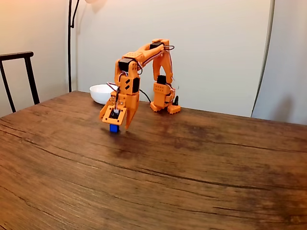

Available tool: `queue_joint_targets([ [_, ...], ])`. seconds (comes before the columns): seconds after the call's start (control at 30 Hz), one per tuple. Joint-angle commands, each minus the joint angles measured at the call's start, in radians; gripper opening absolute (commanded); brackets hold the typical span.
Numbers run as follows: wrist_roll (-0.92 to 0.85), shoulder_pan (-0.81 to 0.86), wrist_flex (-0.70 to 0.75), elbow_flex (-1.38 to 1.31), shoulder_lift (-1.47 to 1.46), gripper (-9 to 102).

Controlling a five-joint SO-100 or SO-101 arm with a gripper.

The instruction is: Grasp the cube and drop it in the bowl

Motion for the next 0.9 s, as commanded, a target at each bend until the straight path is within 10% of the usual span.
queue_joint_targets([
  [0.0,0.006,-0.023,-0.032,-0.051,0.003,45],
  [0.87,0.028,-0.032,-0.034,-0.126,-0.153,35],
])
